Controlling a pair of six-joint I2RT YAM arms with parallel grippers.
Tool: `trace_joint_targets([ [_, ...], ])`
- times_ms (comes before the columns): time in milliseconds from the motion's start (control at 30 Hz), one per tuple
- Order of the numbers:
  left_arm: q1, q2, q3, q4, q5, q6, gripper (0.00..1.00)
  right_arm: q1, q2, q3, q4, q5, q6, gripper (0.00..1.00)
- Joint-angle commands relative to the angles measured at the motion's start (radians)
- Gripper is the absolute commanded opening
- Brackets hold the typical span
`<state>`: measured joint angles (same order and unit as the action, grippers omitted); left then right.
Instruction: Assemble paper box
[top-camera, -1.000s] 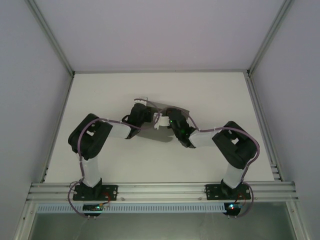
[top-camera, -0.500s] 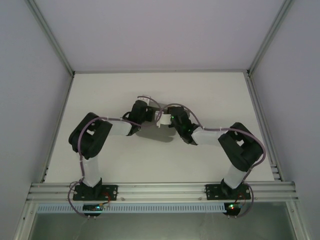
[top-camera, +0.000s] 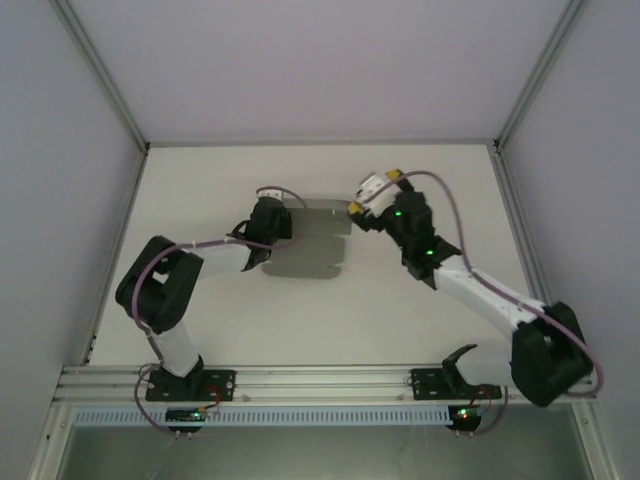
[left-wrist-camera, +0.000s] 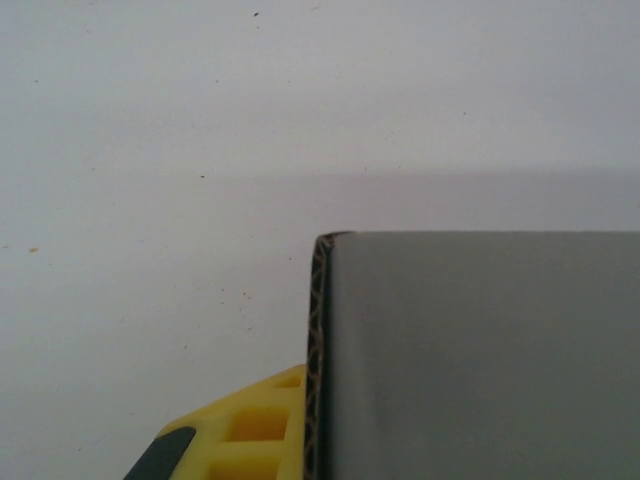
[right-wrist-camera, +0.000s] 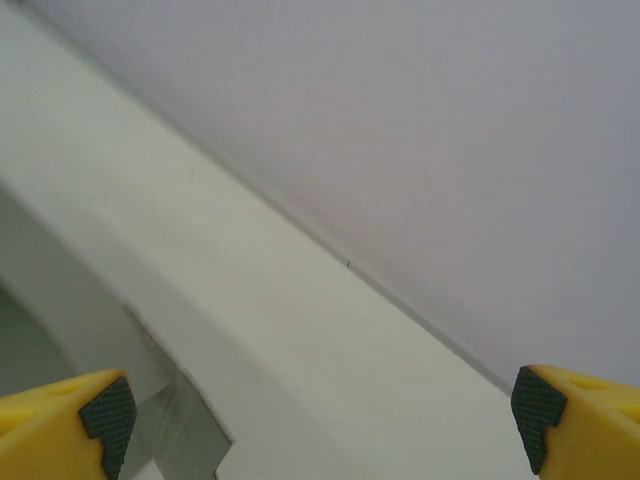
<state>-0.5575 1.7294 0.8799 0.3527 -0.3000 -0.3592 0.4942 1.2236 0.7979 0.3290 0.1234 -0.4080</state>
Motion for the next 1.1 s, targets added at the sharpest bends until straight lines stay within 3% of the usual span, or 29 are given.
trace_joint_targets([
  [0, -0.004, -0.053, -0.007, -0.05, 0.039, -0.062, 0.0, -0.045, -0.002, 0.028, -0.105, -0.157, 0.307, 0.99],
  [267, -0.004, -0.096, -0.012, -0.074, 0.101, -0.104, 0.0, -0.039, 0.162, 0.099, -0.122, -0.157, 0.326, 0.99],
  [633, -0.013, -0.092, 0.002, -0.093, 0.15, -0.116, 0.0, -0.014, 0.381, 0.116, 0.126, -0.174, 0.395, 0.99],
  [733, -0.022, -0.09, 0.007, -0.098, 0.152, -0.116, 0.0, 0.003, 0.428, 0.123, 0.204, -0.122, 0.443, 0.99],
  [867, -0.04, -0.09, 0.022, -0.116, 0.137, -0.118, 0.0, 0.062, 0.481, 0.125, 0.325, 0.042, 0.466, 0.99],
  [1000, -0.054, -0.097, 0.035, -0.145, 0.11, -0.121, 0.0, 0.113, 0.5, 0.141, 0.33, 0.254, 0.444, 0.99],
  [1067, -0.053, -0.103, 0.035, -0.153, 0.1, -0.13, 0.0, 0.116, 0.482, 0.133, 0.298, 0.281, 0.44, 0.99],
])
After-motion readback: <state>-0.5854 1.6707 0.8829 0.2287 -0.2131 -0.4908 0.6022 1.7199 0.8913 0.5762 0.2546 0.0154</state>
